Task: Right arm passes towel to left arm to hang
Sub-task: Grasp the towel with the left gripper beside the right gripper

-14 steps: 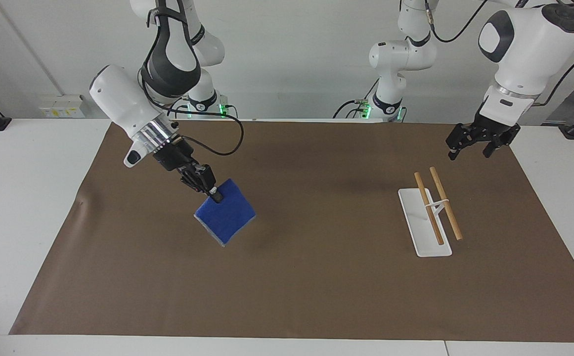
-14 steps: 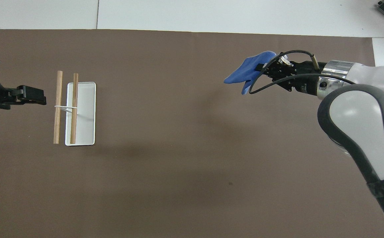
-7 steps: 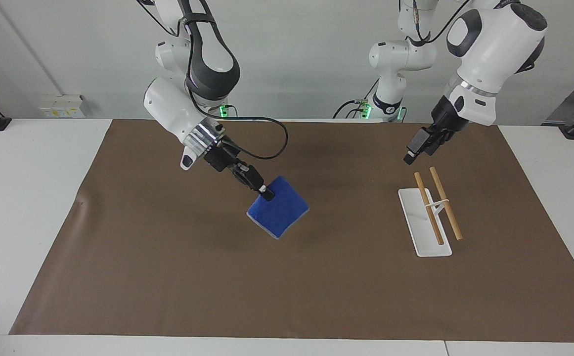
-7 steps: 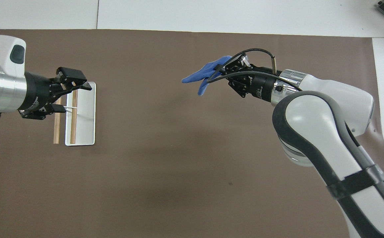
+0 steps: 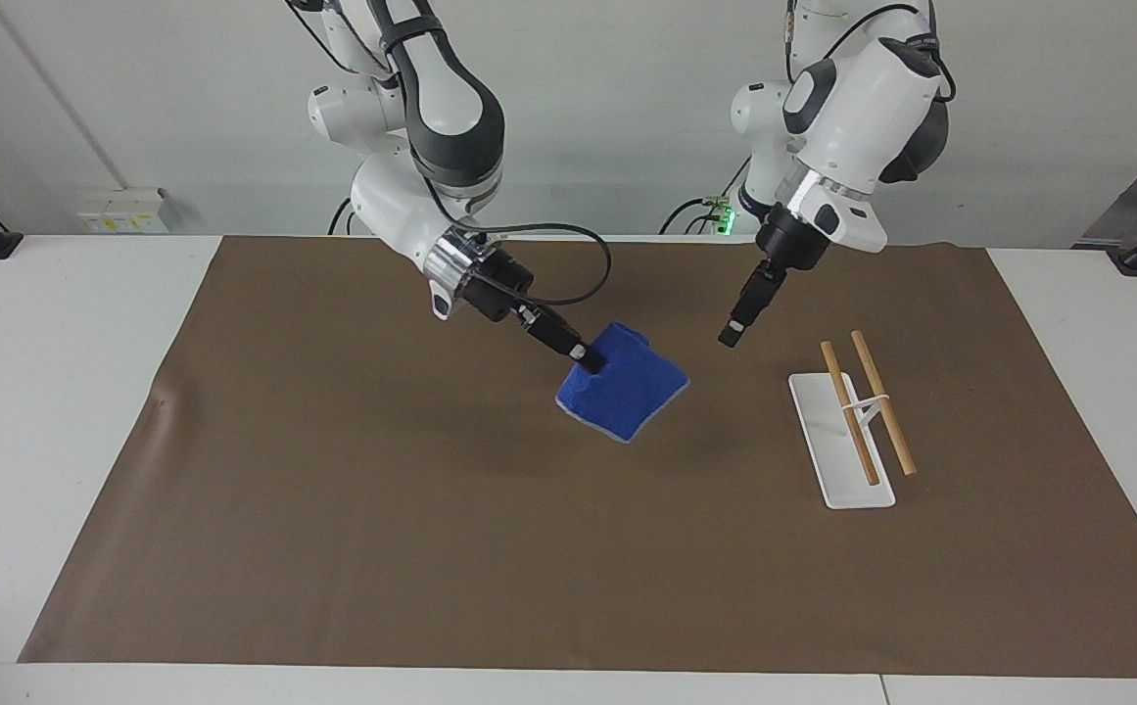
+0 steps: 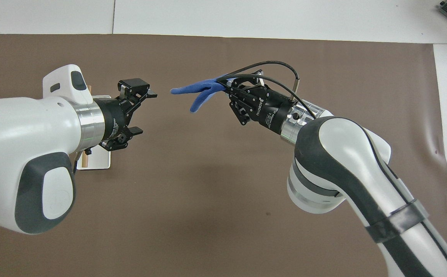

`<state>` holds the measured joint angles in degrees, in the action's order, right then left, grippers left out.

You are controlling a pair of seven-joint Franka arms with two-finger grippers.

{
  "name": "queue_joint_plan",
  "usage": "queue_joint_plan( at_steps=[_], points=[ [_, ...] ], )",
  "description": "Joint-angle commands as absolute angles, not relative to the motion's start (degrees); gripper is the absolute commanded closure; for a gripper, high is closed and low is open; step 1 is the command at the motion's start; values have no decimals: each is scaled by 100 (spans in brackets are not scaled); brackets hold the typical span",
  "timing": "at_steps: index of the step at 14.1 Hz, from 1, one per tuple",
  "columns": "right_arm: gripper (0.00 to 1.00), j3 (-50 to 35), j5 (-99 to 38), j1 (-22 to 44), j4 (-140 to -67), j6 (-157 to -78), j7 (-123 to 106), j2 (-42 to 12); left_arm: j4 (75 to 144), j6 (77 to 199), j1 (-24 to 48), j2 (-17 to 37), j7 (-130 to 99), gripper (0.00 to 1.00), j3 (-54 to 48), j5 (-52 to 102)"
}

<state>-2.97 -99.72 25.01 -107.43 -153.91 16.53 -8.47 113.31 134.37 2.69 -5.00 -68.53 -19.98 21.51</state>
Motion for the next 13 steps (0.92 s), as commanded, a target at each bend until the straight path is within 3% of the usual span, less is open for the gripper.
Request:
queue_joint_plan(
  at_steps=[1,5,11,13],
  points=[
    [100,-316,-10204,2522,-10643,-15469,1854,-896,11619,13991,299,-598,-7373,0,-2170,2311],
    [100,-369,-10616,2794,-10626,-15653,1828,-923,11628,15264,290,-54,-7839,0,-2618,2382],
    [100,-360,-10723,2821,-10635,-15653,1784,-923,11602,15680,316,132,-7849,0,-2646,2382],
    [100,-360,-10723,2778,-10652,-15627,1662,-932,11619,15662,308,132,-7831,13,-2637,2382]
  ],
)
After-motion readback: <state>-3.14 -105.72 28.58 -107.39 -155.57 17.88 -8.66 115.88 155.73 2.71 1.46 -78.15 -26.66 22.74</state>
